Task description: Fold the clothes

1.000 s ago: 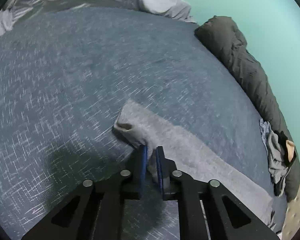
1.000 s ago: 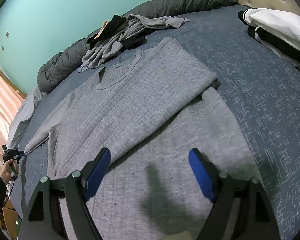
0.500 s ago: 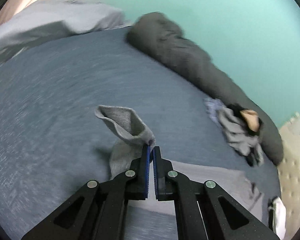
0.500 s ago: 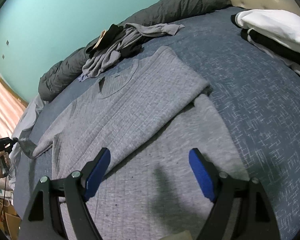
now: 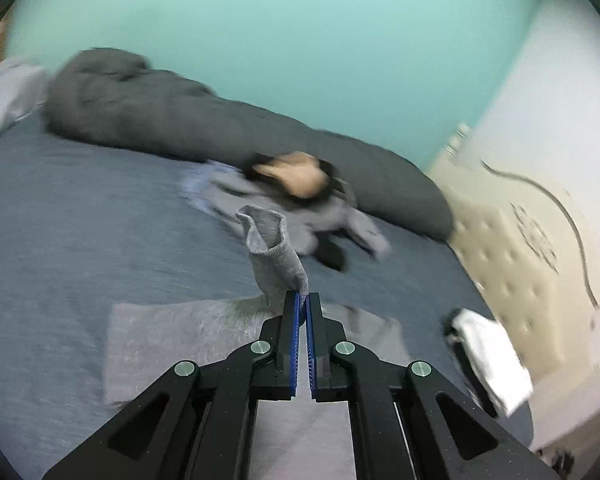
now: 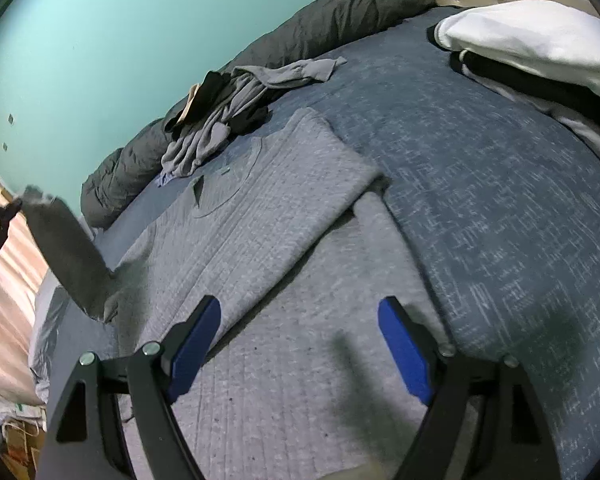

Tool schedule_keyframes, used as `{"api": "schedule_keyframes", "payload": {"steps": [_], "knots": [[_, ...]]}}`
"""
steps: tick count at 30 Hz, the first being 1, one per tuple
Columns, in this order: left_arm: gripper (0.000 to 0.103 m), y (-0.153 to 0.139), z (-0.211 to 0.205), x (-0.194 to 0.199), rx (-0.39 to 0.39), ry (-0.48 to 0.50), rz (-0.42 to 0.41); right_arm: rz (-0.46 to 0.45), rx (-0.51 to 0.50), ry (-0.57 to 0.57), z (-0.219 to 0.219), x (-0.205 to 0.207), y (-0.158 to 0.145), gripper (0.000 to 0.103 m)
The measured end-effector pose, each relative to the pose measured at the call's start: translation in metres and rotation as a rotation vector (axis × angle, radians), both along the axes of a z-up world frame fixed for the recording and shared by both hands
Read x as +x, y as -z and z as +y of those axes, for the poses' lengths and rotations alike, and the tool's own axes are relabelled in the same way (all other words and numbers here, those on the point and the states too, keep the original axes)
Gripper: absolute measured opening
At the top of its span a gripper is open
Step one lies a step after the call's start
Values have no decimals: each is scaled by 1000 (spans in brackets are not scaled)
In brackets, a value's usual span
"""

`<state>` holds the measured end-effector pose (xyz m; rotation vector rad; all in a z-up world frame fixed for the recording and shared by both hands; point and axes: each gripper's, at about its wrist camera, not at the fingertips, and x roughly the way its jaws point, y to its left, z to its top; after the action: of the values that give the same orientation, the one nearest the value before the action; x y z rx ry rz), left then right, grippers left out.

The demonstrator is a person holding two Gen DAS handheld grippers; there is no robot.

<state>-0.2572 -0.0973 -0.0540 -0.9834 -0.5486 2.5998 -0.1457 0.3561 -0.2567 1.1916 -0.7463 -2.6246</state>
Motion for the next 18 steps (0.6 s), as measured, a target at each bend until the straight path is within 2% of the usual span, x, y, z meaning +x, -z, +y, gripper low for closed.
{"api": "schedule_keyframes", "payload": {"steps": [5,7,9,13,18], "knots": [[3,7,115,20,2,188,13,1,-20,40,20,16,-3,82],[3,19,160,33,-24,264,4,0,-31,57,27,20,-3,82],[3,41,207,52,-70,347,-17,2,-44,77,34,25,-2,82],[3,109,262,78,-115,429,-118,-5,-57,94,42,31,1,83],[5,185,288,102,-159,496,-253,-26,-71,89,44,29,10,83]]}}
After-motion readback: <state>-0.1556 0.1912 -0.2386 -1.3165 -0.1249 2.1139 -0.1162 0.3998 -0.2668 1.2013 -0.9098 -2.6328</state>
